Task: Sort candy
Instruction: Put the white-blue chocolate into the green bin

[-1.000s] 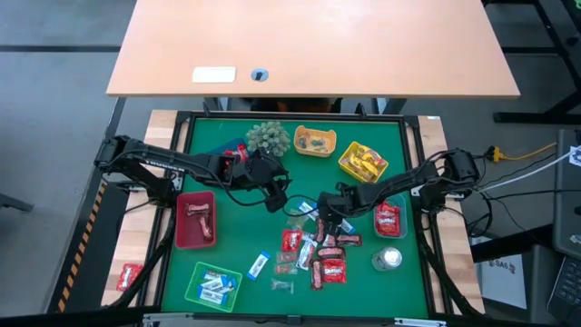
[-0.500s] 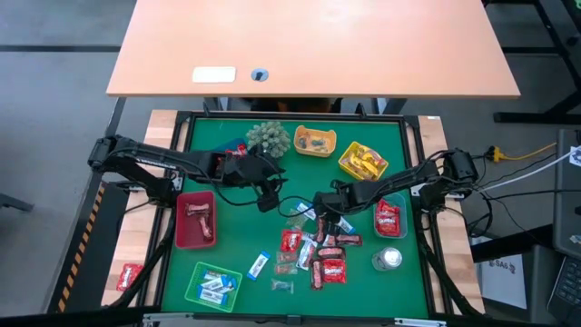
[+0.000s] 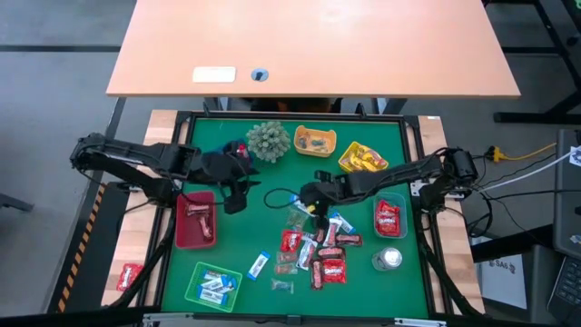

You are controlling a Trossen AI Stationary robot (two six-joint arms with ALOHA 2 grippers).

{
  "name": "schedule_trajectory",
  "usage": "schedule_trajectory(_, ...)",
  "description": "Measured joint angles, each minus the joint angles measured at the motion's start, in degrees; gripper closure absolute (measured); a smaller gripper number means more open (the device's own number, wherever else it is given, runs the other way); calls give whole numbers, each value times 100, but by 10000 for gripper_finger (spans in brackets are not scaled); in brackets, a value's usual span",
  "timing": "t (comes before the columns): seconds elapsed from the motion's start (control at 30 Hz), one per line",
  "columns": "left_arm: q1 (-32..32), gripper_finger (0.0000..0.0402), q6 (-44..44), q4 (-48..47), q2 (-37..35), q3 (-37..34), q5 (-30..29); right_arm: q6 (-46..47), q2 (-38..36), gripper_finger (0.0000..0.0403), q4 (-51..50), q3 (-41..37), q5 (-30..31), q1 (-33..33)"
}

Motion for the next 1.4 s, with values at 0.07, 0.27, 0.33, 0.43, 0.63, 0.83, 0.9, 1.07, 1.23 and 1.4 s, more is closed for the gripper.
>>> schedule_trajectory(0.07,-156,283,154,-64,7,0,6,-102,0,285,3,224,-2,-131)
schedule_trajectory(0.27,-592,283,875,-32,135,-7,-73,-123,-4,285,26,845,-534,-569)
schedule_trajectory(0.33,-670,283,1100,116,169,-7,-197,-121,-6,285,112,988,-957,-689)
schedule_trajectory(0.43,-749,283,1474,286,256,-7,-348,-115,-7,285,490,1064,-1660,-795)
schedule_trajectory(0.63,-758,283,2135,423,373,-7,-374,-118,-7,285,1085,1080,-2645,-848)
schedule_trajectory(0.83,-758,283,2421,459,440,-9,-342,-97,-7,285,1376,1082,-2803,-847)
schedule_trajectory(0.9,-758,283,2488,460,448,-9,-343,-94,-7,285,1405,1082,-2848,-847)
schedule_trajectory(1.07,-758,283,2672,461,455,-9,-345,-91,-7,285,1723,1082,-3173,-847)
schedule_trajectory(1.23,-758,283,2695,460,455,-9,-341,-91,-9,285,2072,1082,-3348,-845)
schedule_trajectory(1.4,-758,283,2692,605,455,-9,-337,-92,-7,285,2305,1082,-3348,-846)
